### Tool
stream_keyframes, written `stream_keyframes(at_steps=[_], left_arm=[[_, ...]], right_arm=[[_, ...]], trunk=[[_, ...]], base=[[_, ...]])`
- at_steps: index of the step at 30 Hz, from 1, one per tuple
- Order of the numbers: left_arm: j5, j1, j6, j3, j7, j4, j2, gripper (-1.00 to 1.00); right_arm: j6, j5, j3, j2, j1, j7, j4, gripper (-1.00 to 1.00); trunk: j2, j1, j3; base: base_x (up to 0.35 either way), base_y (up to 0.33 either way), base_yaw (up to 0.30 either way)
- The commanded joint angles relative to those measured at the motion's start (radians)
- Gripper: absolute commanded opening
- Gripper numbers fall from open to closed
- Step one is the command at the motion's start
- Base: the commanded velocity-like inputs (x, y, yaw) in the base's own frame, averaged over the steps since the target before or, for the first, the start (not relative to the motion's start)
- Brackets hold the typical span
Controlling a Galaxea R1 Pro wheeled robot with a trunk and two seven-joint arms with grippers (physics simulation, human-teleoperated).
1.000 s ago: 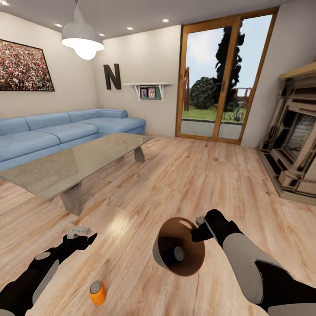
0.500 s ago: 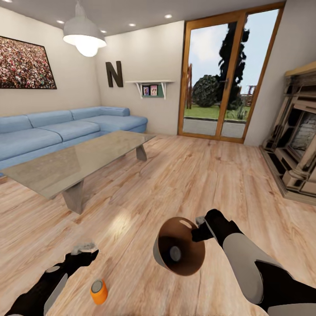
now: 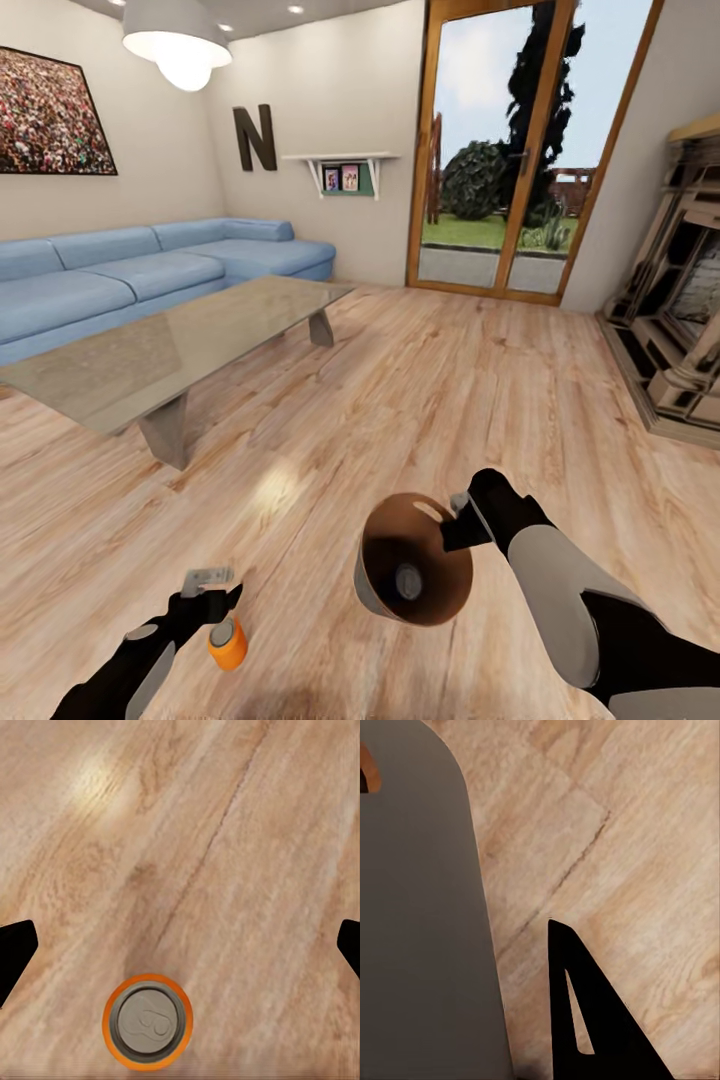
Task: Put the three can of soda from the living room inside the tash can in the kitchen.
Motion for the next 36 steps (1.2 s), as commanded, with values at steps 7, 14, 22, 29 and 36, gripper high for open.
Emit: stream_keyframes(at_steps=[7, 14, 22, 29, 36], left_arm=[[0.001, 0.0, -0.003, 0.005, 0.001, -0.002, 0.0, 1.0], [0.005, 0.001, -0.004, 0.012, 0.001, -0.006, 0.005, 1.0], [0.009, 0.001, -0.004, 0.014, 0.002, -0.007, 0.009, 1.0], [0.01, 0.0, -0.001, 0.013, 0.002, -0.005, 0.009, 1.0], [0.011, 0.001, -0.002, 0.013, 0.002, -0.007, 0.007, 1.0]], right_arm=[[0.02, -0.013, 0.001, -0.001, -0.003, 0.0, -0.01, -1.0], [0.022, -0.011, 0.001, -0.003, -0.003, 0.0, -0.011, -1.0], [0.022, -0.011, 0.002, -0.004, -0.003, -0.003, -0.012, -1.0], [0.022, -0.011, 0.004, -0.004, -0.002, -0.003, -0.012, -1.0], [0.022, -0.011, 0.005, -0.002, -0.004, -0.003, -0.021, -1.0]], trunk=[[-0.002, 0.003, -0.03], [-0.003, 0.006, -0.055], [-0.003, 0.006, -0.055], [-0.003, 0.006, -0.055], [-0.003, 0.006, -0.055]], base=[[0.0, 0.0, 0.0], [0.0, 0.0, 0.0], [0.0, 0.0, 0.0], [0.054, 0.044, 0.0], [0.081, 0.075, 0.0]])
